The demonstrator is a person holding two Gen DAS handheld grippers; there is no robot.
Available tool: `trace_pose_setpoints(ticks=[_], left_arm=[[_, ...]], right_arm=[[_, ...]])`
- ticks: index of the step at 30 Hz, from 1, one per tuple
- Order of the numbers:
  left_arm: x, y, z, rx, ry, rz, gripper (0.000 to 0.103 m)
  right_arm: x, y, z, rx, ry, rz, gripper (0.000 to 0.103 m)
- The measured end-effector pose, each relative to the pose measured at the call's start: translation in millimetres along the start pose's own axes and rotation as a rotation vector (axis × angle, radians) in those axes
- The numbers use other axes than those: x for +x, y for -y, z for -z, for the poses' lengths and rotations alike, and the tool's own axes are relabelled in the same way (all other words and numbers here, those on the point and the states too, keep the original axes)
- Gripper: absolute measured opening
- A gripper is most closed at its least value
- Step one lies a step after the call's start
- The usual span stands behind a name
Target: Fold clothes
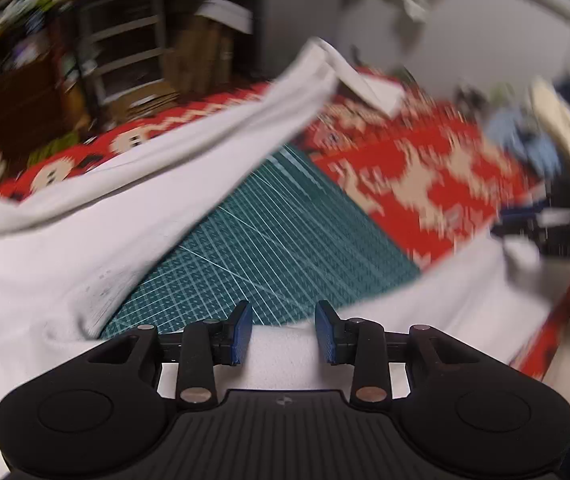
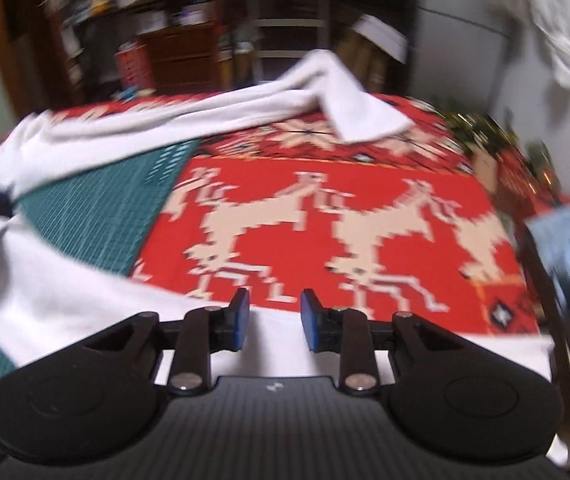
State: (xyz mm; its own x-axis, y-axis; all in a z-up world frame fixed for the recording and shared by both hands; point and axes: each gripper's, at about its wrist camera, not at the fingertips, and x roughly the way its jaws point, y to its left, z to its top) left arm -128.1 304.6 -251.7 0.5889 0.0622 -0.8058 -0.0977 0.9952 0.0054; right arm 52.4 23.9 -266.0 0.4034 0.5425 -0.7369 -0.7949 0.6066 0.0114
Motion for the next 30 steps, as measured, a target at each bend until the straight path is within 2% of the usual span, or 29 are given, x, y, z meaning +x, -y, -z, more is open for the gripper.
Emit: trace_pose_setpoints(ticks=[2,5,9,13,18,25,27,29,30], left_arm=[[6.9,2.3,8.7,0.039,-0.030,-0.011,0.033],[10.6,-3.7,21.4,0.025,-0.065,-0.003,0.033],[5.9,-7.1,27.0,0.029,-0.060,0.001,0.033],[-4.8,-17.7,14.4,0.003,-0.023,0.036,0.033],[-1.5,-33.4,-0.8,-0.009,-0.023,0.023,0.033],[11.9,-47.1,11.6,-0.047,-0.079,0.043,0.033],[13.7,-51.0,14.2,-0.061,-0.088,0.046,0.033],[7.3,-54.8,12.7,-0.085,-0.067,0.037,0.033],[4.0,-56.6,12.0,-0.098,-0.056,0.032,0.033]], right_arm=[[6.5,-9.5,4.1,-0.070,-0.026,0.020,0.034],[7.7,-15.1,12.4,-0.121,-0.030,0.029,0.034],[4.7,-10.8,14.8,-0.113,-0.044,0.011,0.034],[8.4,-16.9,7.3,-0.212,-0.052,0.001,0.035],[14.1,-19.2,0.5,-0.316,-0.077,-0.069,0.035],[22.8,1.3,-6.6,-0.264,-0.117,-0.179,0.034],[22.1,-0.3,-4.9,-0.282,-0.110,-0.191,0.026],[20.9,-8.7,-3.3,-0.314,-0.109,-0.189,0.007],[20.0,-14.6,-2.2,-0.341,-0.107,-0.175,0.004]])
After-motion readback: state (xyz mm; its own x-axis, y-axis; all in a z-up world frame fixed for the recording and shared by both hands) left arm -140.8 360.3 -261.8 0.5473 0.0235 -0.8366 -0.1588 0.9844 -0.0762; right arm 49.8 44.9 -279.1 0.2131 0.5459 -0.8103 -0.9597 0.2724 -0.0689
